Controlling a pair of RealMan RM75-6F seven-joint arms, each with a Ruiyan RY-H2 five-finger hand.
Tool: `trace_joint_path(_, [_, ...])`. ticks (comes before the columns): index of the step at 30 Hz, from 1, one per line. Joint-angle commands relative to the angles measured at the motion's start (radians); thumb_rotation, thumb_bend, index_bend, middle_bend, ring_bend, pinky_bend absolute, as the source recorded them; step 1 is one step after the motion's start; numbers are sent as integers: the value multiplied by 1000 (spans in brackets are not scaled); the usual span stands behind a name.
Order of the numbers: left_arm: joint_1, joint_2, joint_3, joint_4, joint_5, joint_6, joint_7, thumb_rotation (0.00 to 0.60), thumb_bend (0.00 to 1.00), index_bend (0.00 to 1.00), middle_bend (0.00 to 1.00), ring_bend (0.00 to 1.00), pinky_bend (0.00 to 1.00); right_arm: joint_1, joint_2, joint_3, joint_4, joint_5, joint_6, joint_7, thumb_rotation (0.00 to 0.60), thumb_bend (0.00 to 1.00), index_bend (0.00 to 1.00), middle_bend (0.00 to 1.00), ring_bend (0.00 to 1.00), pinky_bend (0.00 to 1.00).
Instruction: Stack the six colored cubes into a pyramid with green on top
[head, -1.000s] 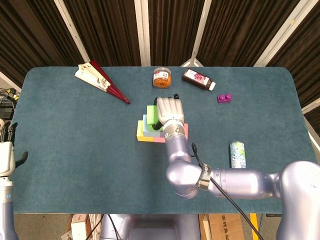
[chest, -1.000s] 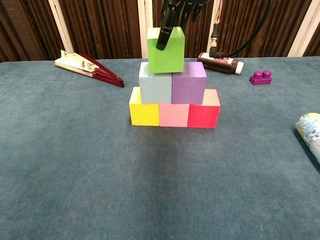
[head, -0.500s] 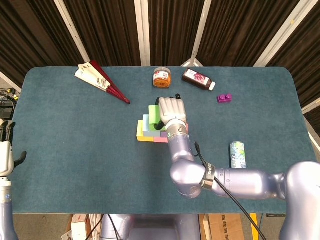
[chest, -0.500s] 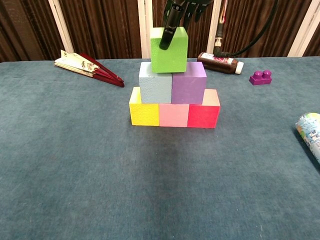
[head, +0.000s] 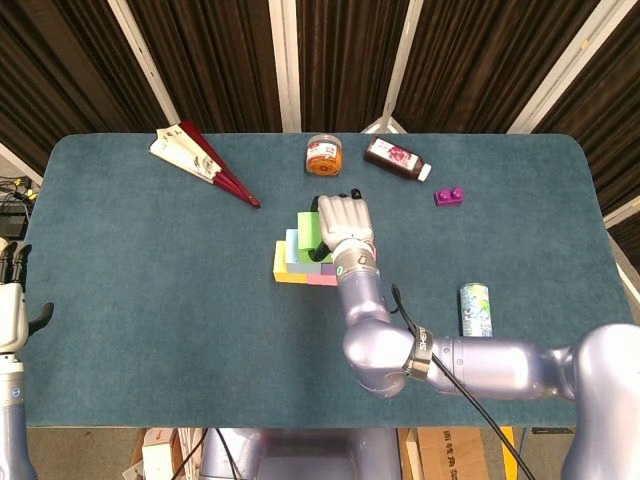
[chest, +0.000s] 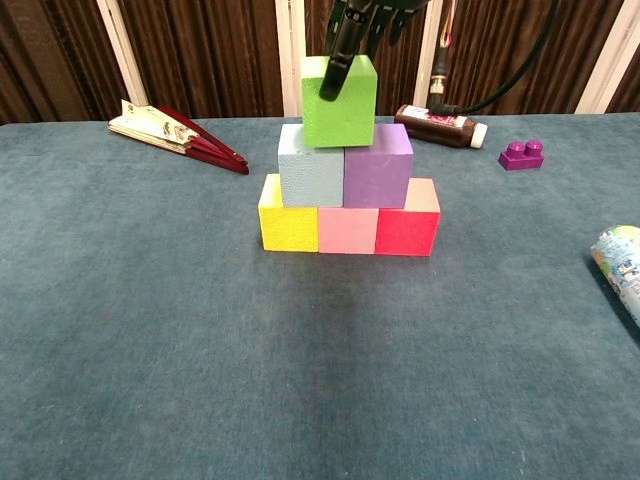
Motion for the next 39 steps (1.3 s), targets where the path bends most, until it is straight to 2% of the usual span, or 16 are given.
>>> trace_joint_path(1, [0, 0, 0, 0, 0, 0, 0, 600, 312, 104, 46, 0, 0, 0, 1, -1, -2, 2, -1, -2, 600, 351, 385, 314, 162, 0])
trace_joint_path(15, [1, -1, -3, 0, -3, 3, 2, 600, 312, 104, 45, 0, 0, 0, 5, -2, -7, 3, -2, 1, 600, 350, 328, 245, 106, 0])
trace_joint_path(39, [1, -6, -6, 0, -8, 8, 14, 600, 312, 103, 45, 0, 0, -2, 25, -3, -22, 31, -26, -9, 600, 351, 257, 190, 50, 0])
